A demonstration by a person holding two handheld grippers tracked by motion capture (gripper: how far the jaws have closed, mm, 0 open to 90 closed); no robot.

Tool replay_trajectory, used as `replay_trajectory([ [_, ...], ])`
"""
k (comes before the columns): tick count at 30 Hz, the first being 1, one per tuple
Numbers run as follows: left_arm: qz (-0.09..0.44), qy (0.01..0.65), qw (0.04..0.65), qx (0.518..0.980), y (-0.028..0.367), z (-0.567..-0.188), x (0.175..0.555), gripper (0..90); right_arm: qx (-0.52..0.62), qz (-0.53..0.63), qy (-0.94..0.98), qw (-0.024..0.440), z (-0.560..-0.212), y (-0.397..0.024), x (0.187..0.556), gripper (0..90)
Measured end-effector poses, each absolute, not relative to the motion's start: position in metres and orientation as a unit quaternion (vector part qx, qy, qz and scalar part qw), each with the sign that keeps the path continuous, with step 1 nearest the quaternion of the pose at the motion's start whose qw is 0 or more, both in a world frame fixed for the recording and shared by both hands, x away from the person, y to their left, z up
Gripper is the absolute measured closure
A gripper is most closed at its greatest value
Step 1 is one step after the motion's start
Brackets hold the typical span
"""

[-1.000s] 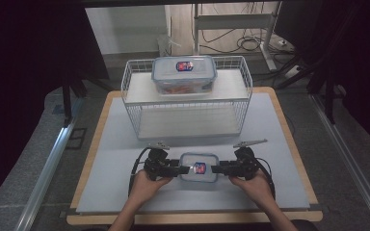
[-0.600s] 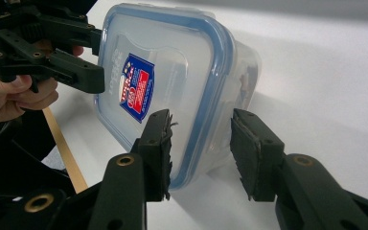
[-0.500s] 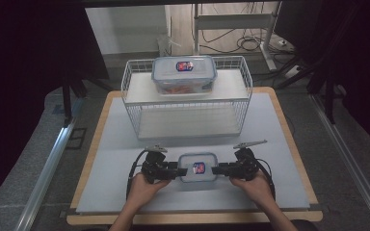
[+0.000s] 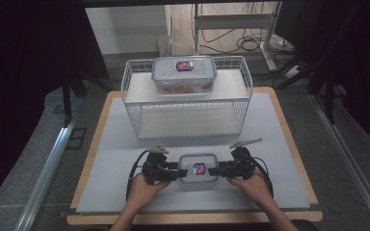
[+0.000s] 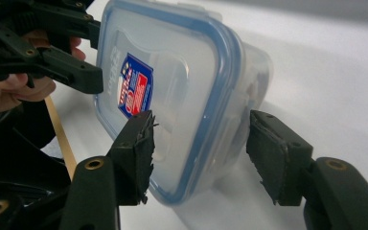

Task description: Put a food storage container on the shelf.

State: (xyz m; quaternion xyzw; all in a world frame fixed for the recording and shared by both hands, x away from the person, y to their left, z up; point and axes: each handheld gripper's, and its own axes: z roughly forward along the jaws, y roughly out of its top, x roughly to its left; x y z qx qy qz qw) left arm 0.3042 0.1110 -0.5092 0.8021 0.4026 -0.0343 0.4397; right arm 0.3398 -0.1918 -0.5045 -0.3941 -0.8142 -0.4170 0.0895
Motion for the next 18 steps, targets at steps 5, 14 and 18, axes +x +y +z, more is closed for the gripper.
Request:
replay_trajectory([
  [5,-0.041,0.406,0.444,0.798,0.1127,-0.5111,0.3053,47.9,-0.403,-0.422,-0.807,0.094,-0.5034,-0.1925,0.3421,45.0],
  [14,-0.049,0.423,0.453,0.783,0.1128,-0.5127,0.3059,47.4,-0.416,-0.427,-0.797,0.098,-0.5006,-0.1943,0.3396,48.1],
  [18,-0.038,0.429,0.456,0.778,0.1133,-0.51,0.3061,48.2,-0.416,-0.428,-0.798,0.085,-0.4969,-0.1919,0.3367,50.0],
])
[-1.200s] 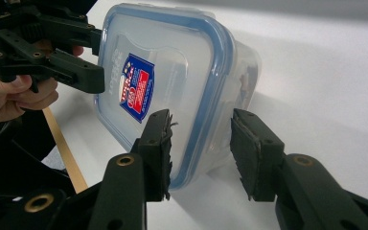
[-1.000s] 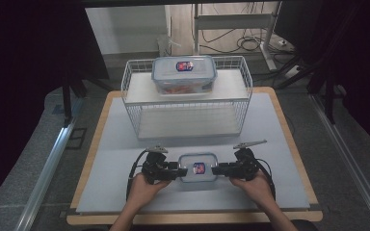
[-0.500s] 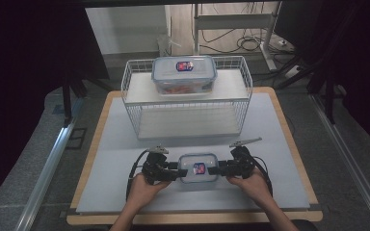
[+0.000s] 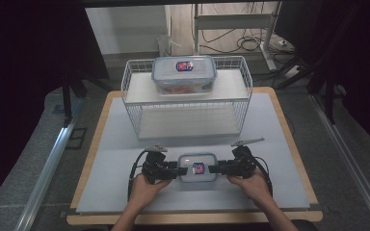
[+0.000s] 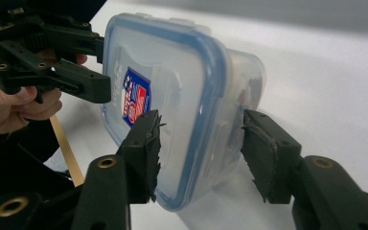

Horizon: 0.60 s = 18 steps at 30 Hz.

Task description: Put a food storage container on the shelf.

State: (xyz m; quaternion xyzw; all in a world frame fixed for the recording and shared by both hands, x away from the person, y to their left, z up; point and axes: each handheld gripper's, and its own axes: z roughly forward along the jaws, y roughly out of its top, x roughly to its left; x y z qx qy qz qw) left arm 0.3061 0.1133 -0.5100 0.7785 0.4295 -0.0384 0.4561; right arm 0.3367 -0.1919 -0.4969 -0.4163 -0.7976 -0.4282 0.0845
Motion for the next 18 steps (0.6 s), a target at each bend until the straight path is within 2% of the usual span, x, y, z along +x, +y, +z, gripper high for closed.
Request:
replay_trajectory([
  [5,-0.017,0.436,0.457,0.775,0.115,-0.505,0.306,50.0,-0.413,-0.432,-0.799,0.066,-0.491,-0.188,0.335,51.2],
  [6,-0.012,0.439,0.463,0.77,0.118,-0.503,0.306,55.0,-0.415,-0.434,-0.797,0.065,-0.491,-0.187,0.335,51.5],
  [8,-0.006,0.438,0.47,0.766,0.12,-0.499,0.306,58.3,-0.414,-0.439,-0.794,0.071,-0.491,-0.188,0.335,52.1],
  [15,-0.004,0.44,0.465,0.768,0.118,-0.501,0.305,56.7,-0.416,-0.442,-0.792,0.07,-0.491,-0.187,0.335,52.2],
  [18,-0.015,0.438,0.456,0.774,0.116,-0.506,0.305,52.9,-0.415,-0.442,-0.792,0.07,-0.492,-0.188,0.334,52.3],
])
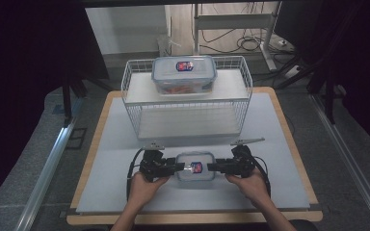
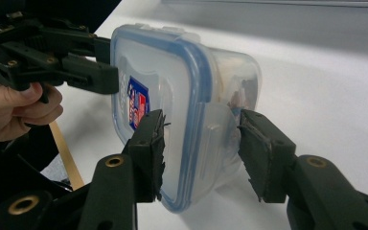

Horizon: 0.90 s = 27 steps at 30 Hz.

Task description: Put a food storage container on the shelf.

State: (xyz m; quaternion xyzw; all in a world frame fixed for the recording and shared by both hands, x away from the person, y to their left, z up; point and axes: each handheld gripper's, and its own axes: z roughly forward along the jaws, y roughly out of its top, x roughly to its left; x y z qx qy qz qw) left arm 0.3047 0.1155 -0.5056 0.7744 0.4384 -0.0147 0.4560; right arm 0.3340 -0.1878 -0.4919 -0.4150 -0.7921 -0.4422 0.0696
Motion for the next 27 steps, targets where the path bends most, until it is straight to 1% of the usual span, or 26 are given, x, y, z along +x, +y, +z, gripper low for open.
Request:
replay_trajectory([
  [1,-0.015,0.438,0.456,0.774,0.115,-0.507,0.304,50.7,-0.412,-0.443,-0.793,0.068,-0.492,-0.188,0.334,52.2],
  [5,-0.017,0.438,0.452,0.777,0.114,-0.507,0.304,49.8,-0.412,-0.443,-0.794,0.066,-0.493,-0.189,0.332,52.3],
  [7,-0.035,0.433,0.447,0.782,0.112,-0.512,0.305,45.2,-0.412,-0.443,-0.794,0.065,-0.493,-0.189,0.332,52.3],
  [8,-0.043,0.438,0.445,0.78,0.111,-0.514,0.305,44.0,-0.411,-0.443,-0.794,0.065,-0.493,-0.189,0.332,51.7],
  [10,-0.043,0.438,0.447,0.779,0.11,-0.516,0.305,42.9,-0.413,-0.439,-0.795,0.063,-0.495,-0.189,0.331,51.6],
  [14,-0.039,0.435,0.444,0.783,0.109,-0.514,0.305,43.1,-0.416,-0.438,-0.794,0.065,-0.496,-0.191,0.331,51.6],
  [27,-0.103,0.447,0.472,0.753,0.126,-0.52,0.313,51.2,-0.422,-0.441,-0.788,0.082,-0.501,-0.191,0.333,51.2],
])
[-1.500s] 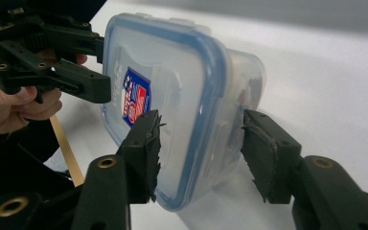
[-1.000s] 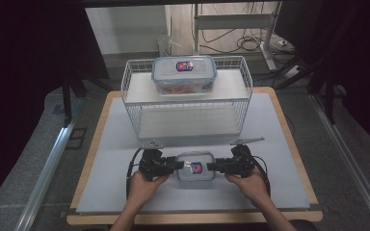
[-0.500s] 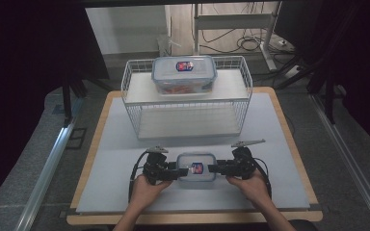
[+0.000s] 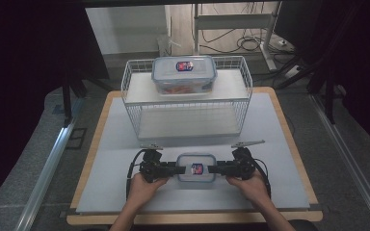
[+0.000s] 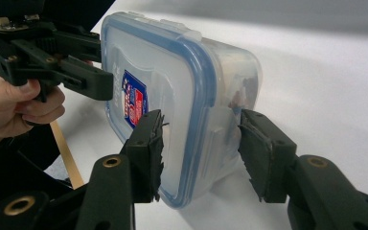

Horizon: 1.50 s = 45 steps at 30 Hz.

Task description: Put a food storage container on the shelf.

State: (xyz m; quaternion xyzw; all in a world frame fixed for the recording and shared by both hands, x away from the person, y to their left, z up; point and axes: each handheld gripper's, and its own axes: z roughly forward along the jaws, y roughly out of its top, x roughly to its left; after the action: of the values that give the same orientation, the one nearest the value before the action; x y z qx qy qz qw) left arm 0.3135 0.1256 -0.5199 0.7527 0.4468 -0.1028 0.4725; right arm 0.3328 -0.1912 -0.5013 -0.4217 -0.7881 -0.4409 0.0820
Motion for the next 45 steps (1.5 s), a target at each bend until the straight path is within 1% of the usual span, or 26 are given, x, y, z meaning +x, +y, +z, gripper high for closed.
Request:
replay_trajectory([
  [4,-0.098,0.447,0.474,0.752,0.126,-0.517,0.313,51.2,-0.422,-0.442,-0.787,0.08,-0.5,-0.191,0.333,51.2],
  [7,-0.085,0.445,0.476,0.754,0.125,-0.511,0.312,51.0,-0.42,-0.448,-0.786,0.074,-0.497,-0.19,0.332,51.3],
  [15,-0.057,0.443,0.481,0.755,0.127,-0.486,0.311,49.5,-0.403,-0.469,-0.784,0.057,-0.476,-0.187,0.333,52.0],
  [20,-0.044,0.437,0.494,0.75,0.134,-0.463,0.313,49.5,-0.392,-0.481,-0.783,0.051,-0.451,-0.182,0.338,52.7],
  [29,-0.006,0.428,0.502,0.752,0.144,-0.406,0.322,49.5,-0.371,-0.503,-0.78,0.038,-0.4,-0.173,0.352,52.9],
  [39,-0.001,0.425,0.511,0.747,0.152,-0.357,0.342,49.5,-0.362,-0.52,-0.772,0.038,-0.351,-0.167,0.372,53.7],
  [45,0.014,0.425,0.513,0.746,0.154,-0.318,0.36,49.4,-0.36,-0.534,-0.765,0.03,-0.319,-0.165,0.39,53.5],
])
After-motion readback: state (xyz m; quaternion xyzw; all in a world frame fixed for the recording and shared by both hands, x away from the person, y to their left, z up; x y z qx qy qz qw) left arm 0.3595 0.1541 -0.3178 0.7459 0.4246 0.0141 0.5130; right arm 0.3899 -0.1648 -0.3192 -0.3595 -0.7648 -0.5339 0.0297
